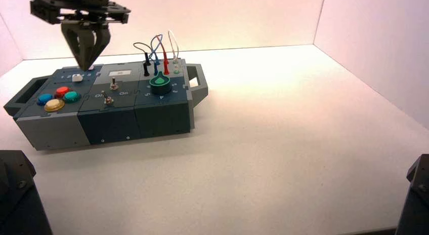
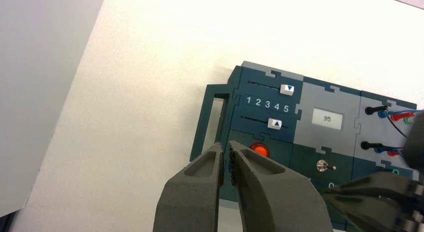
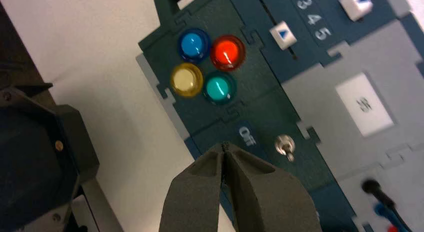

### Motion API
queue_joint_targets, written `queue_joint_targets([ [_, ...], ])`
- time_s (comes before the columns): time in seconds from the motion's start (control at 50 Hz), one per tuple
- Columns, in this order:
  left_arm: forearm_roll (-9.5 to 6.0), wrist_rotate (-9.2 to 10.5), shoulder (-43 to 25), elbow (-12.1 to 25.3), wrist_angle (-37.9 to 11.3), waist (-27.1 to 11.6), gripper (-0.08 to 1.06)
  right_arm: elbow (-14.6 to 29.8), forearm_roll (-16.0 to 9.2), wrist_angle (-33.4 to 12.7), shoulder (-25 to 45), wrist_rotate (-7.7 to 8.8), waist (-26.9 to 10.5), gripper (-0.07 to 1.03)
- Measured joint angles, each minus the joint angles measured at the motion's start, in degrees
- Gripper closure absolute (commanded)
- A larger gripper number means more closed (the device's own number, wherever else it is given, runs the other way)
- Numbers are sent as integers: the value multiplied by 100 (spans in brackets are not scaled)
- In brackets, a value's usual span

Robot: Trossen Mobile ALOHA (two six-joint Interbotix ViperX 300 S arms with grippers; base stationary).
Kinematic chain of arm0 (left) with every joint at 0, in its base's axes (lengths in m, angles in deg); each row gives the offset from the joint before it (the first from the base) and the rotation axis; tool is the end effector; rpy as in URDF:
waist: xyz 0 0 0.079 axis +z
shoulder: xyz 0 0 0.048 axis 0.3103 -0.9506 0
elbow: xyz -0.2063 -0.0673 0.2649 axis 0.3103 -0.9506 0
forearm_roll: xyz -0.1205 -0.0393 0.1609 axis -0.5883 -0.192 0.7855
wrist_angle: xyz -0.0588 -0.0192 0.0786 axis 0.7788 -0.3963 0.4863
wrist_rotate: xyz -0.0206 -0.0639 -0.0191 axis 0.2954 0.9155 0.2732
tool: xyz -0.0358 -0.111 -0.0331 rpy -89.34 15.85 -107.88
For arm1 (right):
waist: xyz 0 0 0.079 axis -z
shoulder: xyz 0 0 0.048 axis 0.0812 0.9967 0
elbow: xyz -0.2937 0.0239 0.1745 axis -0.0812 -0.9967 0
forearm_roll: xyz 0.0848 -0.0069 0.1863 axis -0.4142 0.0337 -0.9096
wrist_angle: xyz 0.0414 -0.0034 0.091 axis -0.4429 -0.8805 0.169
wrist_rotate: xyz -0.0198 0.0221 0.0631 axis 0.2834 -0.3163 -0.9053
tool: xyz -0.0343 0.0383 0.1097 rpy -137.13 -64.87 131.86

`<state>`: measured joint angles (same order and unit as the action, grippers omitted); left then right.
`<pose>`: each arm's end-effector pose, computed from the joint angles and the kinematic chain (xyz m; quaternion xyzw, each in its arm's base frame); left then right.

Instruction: Push the green button with the right gripper.

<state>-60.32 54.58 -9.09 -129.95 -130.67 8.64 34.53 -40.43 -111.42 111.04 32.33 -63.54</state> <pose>0.2105 0.0823 0.2031 -0.1397 0.4715 0.1537 0.8571 0.2751 0.5507 0.1022 -0.2619 0.5433 0.5031 0.6190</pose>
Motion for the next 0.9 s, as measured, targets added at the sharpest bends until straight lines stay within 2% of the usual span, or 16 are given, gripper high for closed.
queue_joint_targets([
  [0.24,0,9,-9,0,9,0,90,800,-132,-387,527,0,-70,99],
  [0.4,0,9,-9,0,9,9,90,1274,-141,-536,817,-105,-88,99],
  [0.66,-9,9,0,-9,9,9,90,1775,-123,-844,1248,-202,-97,99],
  [0.9,-18,9,9,0,9,9,90,2232,18,-1107,1529,-229,-97,99],
])
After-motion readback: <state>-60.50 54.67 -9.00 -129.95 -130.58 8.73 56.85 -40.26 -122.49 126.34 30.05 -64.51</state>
